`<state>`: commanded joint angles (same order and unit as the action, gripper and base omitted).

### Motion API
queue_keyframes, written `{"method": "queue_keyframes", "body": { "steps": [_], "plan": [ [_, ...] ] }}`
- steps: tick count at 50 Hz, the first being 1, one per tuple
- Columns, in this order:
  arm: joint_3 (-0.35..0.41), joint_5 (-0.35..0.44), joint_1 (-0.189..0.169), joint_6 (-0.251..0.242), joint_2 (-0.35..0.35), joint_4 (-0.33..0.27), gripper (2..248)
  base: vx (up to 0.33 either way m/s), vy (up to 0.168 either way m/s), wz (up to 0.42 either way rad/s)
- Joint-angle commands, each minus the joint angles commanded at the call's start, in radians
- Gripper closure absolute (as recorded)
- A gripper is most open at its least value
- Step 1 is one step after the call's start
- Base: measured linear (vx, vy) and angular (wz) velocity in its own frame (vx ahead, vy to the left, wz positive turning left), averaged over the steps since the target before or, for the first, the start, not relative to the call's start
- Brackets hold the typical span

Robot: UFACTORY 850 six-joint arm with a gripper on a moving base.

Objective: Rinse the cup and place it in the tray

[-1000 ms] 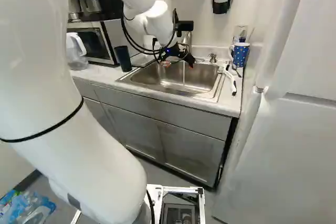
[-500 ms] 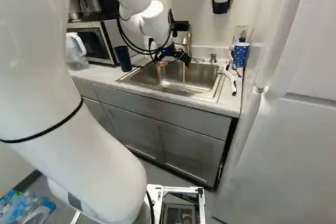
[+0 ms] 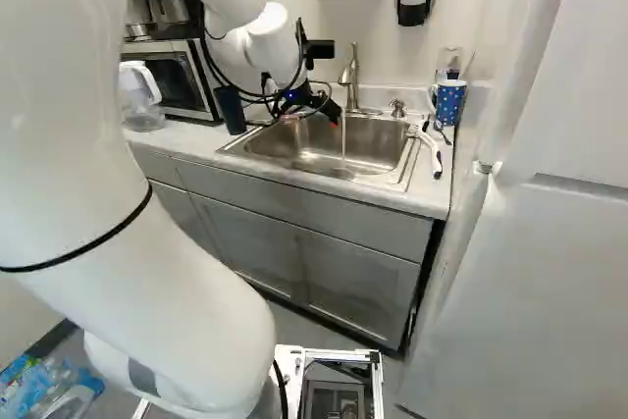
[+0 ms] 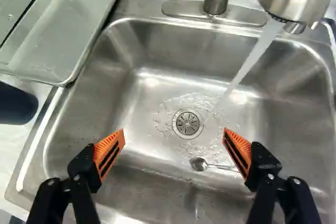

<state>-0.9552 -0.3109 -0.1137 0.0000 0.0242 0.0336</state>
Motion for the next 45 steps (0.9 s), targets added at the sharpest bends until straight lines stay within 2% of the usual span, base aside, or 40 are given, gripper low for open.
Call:
{"method": "queue_keyframes", "body": {
  "steps": [45],
  "plan": [
    [0.008, 0.000, 0.156, 0.000, 0.008, 0.000, 3, 0.000, 0.000, 0.000]
  ]
}}
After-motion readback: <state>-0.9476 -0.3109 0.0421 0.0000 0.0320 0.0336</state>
